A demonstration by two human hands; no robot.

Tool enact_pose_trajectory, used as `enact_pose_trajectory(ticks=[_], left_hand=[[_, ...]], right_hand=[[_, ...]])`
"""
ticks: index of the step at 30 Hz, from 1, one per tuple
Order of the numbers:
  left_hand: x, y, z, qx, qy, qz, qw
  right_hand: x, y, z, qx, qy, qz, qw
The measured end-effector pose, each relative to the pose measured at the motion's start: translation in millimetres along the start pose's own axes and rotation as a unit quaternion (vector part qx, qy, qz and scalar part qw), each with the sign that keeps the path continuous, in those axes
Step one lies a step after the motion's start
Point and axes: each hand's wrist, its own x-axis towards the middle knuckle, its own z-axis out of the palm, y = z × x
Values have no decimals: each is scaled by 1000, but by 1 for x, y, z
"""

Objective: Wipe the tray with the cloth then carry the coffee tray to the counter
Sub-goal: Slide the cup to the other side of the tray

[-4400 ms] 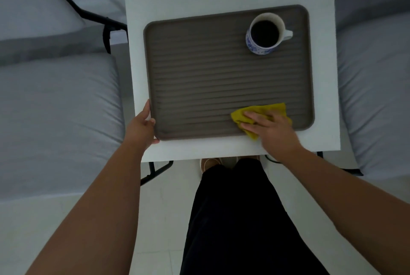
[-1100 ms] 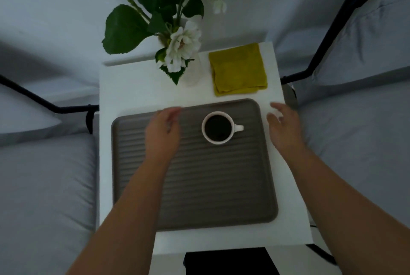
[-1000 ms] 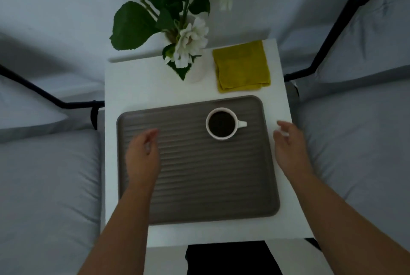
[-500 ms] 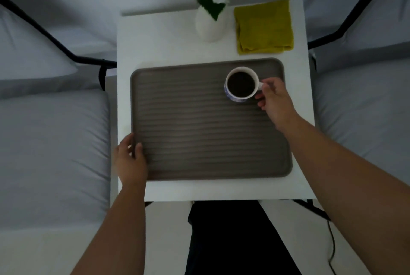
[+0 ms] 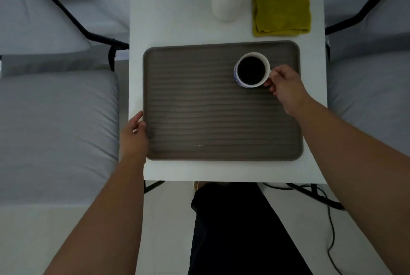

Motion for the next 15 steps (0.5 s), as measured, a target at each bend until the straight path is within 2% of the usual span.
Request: enact_pose_trajectory(ticks=[7,15], left_hand=[[2,1,-3,-21,-19,-6,1000],[6,-5,-3,-37,-19,6,999]], right_hand=[[-4,1,5,-33,-26,6,999],[-11,6,14,-8,-53,4,999]])
